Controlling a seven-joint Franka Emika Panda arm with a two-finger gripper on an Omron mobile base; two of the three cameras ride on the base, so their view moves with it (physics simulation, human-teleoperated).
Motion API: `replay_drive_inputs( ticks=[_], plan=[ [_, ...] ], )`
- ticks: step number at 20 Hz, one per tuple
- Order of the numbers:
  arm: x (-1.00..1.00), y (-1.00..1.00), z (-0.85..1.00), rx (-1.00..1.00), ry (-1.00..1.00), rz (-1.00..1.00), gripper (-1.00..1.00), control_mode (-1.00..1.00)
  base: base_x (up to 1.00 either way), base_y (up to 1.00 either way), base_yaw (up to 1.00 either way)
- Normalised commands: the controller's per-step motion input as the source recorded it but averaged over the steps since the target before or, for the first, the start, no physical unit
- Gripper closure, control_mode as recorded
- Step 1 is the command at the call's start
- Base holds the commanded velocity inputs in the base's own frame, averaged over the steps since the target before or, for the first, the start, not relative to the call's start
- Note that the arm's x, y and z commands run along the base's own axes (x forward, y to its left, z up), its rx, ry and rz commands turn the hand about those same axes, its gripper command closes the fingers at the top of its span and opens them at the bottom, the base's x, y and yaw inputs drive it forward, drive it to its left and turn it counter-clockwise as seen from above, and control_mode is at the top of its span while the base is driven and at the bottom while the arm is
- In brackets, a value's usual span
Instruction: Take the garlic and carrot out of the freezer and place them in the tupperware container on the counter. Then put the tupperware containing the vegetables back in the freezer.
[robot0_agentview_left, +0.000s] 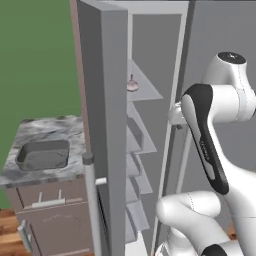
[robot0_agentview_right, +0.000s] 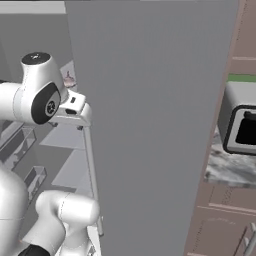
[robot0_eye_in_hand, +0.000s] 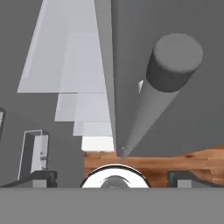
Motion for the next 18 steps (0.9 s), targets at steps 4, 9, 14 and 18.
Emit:
replay_drive_inputs(
  ticks=[4, 9, 14, 18],
  plan=[
    [0.00, 0.00, 0.00, 0.00, 0.00, 0.00, -1.00, 1.00, 0.49, 0.00, 0.00],
    [0.00, 0.00, 0.00, 0.00, 0.00, 0.00, -1.00, 1.00, 0.38, 0.09, 0.00],
    [0.00, 0.00, 0.00, 0.00, 0.00, 0.00, -1.00, 1.00, 0.15, 0.29, 0.00],
    [0.00, 0.00, 0.00, 0.00, 0.00, 0.00, -1.00, 1.00, 0.00, 0.47, 0.00]
  ],
)
